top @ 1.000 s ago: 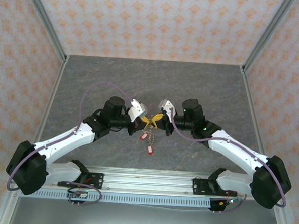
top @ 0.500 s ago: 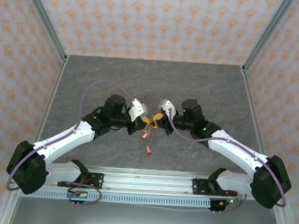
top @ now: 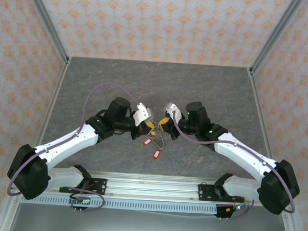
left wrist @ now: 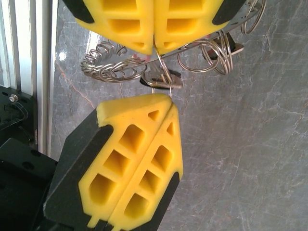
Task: Put the keys on the keyring
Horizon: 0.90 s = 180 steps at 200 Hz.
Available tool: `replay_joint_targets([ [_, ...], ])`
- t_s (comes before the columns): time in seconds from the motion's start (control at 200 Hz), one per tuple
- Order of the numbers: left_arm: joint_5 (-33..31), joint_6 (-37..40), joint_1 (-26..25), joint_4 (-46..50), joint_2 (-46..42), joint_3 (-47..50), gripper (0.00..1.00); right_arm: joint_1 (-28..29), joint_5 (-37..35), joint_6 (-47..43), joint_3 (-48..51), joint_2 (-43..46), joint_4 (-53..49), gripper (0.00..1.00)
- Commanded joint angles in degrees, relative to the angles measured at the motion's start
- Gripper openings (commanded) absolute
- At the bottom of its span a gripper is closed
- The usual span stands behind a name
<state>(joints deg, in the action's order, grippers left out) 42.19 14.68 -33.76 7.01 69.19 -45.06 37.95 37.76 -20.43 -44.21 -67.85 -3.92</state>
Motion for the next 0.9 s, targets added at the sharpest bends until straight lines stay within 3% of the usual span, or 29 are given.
replay_joint_targets([
  [0.0,2.74,-0.13,-0.41,-3.79,0.20,-0.64,0.00,0.00,-0.17,-0.23,-1.68,-1.72,-2.48,0.01],
  [0.14,2.53,-0.19,-0.40,-4.46,0.78,-0.41,0.00,-0.07,-0.18,0.15,-1.45,-1.47,-2.17,0.19],
  [0.2,2.28,-0.23,-0.40,-4.63,0.95,-0.34,0.00,0.03,-1.34,-0.76,-1.51,-0.87,-3.12,0.22],
  [0.395,1.49,0.89,-0.35,-4.57,0.58,0.40,0.00,-0.54,-2.59,-5.42,-1.36,2.98,-6.84,0.23],
  [0.616,5.04,8.02,-0.35,-1.48,-0.97,0.75,0.00,-3.33,7.35,-15.62,-1.54,4.23,-9.16,0.20],
  [0.666,5.29,8.35,-0.35,-1.42,-1.37,0.96,0.00,-3.43,11.08,-20.39,-1.72,4.22,-10.77,0.19],
  [0.896,9.25,9.68,-0.34,0.23,-0.83,0.63,0.00,-3.55,18.47,-26.57,-3.69,1.97,-11.86,0.19],
])
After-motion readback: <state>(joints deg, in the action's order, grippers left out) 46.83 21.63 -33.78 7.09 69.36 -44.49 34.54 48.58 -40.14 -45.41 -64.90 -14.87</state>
